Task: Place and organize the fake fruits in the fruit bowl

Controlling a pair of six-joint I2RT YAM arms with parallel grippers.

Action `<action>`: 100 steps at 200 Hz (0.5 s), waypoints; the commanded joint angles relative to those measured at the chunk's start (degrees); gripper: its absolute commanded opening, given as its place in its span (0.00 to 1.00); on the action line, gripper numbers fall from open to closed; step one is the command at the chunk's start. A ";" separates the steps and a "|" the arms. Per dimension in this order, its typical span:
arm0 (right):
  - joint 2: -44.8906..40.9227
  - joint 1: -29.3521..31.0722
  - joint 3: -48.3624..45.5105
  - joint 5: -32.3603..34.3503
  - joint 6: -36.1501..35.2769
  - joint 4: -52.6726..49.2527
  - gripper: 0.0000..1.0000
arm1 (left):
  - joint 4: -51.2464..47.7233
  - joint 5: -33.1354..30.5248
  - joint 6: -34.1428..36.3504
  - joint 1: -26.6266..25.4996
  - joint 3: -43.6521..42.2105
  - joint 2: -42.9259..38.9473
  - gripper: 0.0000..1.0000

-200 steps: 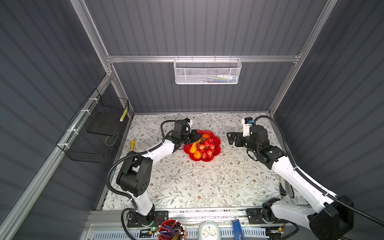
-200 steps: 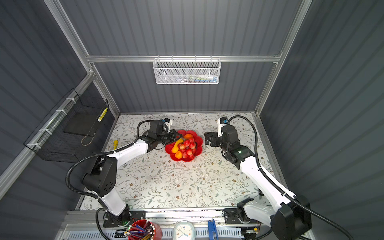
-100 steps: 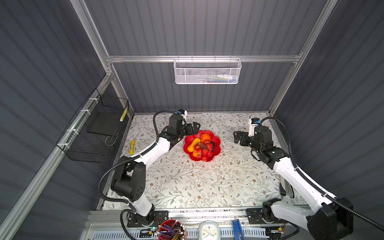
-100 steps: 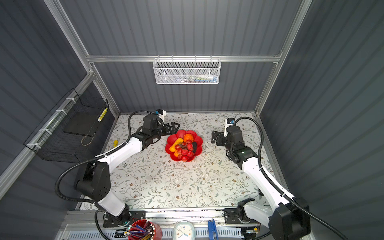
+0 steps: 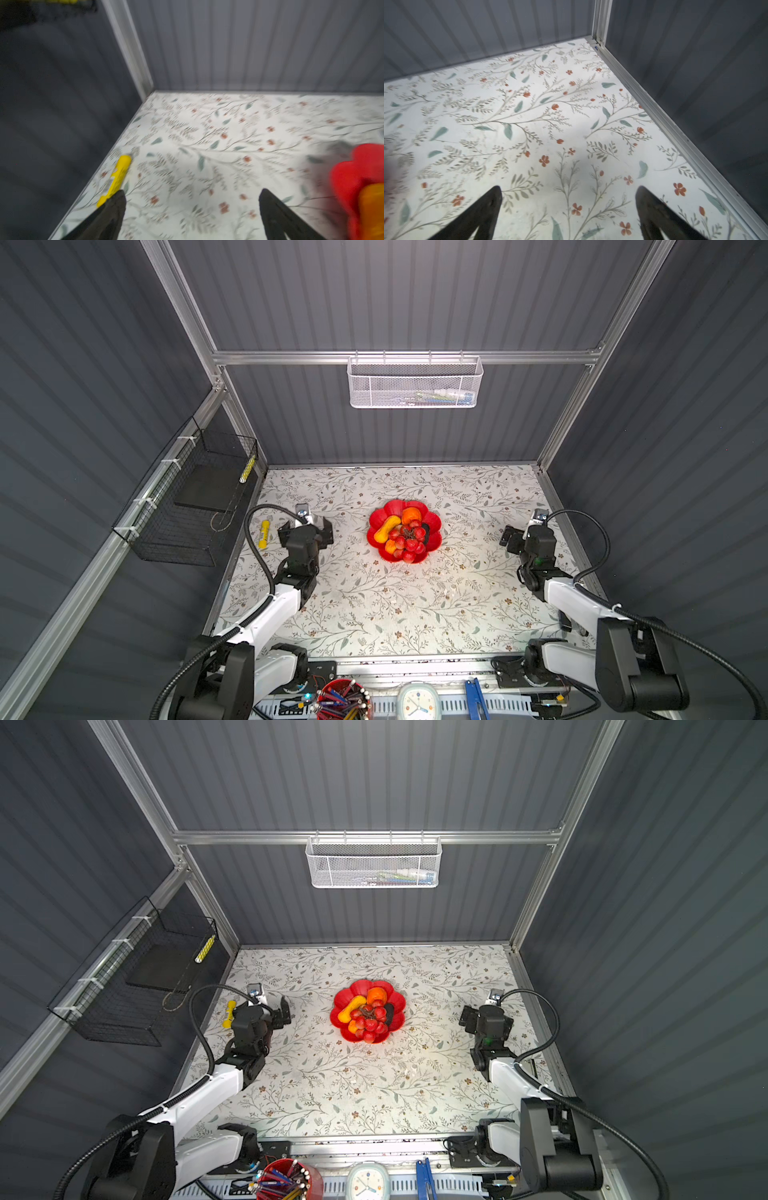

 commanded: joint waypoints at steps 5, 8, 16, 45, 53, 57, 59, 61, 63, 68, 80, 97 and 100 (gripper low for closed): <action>7.29 -2.06 -3.15 -6.10 -2.74 22.35 0.99 | 9.64 1.17 -0.33 3.24 -2.84 6.61 1.00; 8.53 -2.06 -3.45 -6.63 -2.99 24.01 0.99 | 10.83 1.83 -0.54 3.65 -3.32 7.67 1.00; 11.62 -1.74 -4.68 -7.35 -4.36 30.69 0.99 | 15.32 3.42 -0.96 4.82 -4.66 10.71 1.00; 11.23 -1.40 -4.65 -7.49 -4.64 29.86 0.99 | 24.16 6.85 -1.26 6.78 -4.15 17.37 1.00; 10.25 -1.10 -4.39 -7.07 -4.49 27.39 0.99 | 24.17 8.21 -1.62 7.39 -3.06 18.96 1.00; 9.93 -1.17 -3.87 -7.11 -4.33 25.89 0.99 | 23.89 8.80 -1.80 7.47 -2.72 19.51 1.00; 9.87 -1.15 -3.66 -7.21 -4.35 25.33 0.99 | 23.87 9.19 -1.86 7.48 -2.61 19.87 1.00; 9.85 -1.17 -3.54 -7.28 -4.37 25.21 0.99 | 24.24 9.40 -1.85 7.55 -2.56 20.20 1.00; 9.91 -1.18 -3.66 -7.19 -4.38 25.55 0.99 | 24.71 9.58 -1.78 7.57 -2.55 20.67 1.00; 10.19 -1.17 -4.11 -7.23 -4.47 27.08 0.99 | 26.05 10.07 -1.73 7.58 -2.68 21.63 1.00; 10.95 -1.18 -4.40 -6.98 -4.56 28.70 0.99 | 28.60 10.27 -2.15 7.58 -3.02 23.61 1.00; 10.31 -1.17 -3.91 -7.18 -4.49 26.67 0.99 | 31.58 10.81 -2.08 7.58 -2.70 27.13 1.00; 10.55 -1.17 -3.86 -7.59 -4.59 26.94 0.99 | 32.06 10.91 -2.03 7.58 -2.64 27.69 1.00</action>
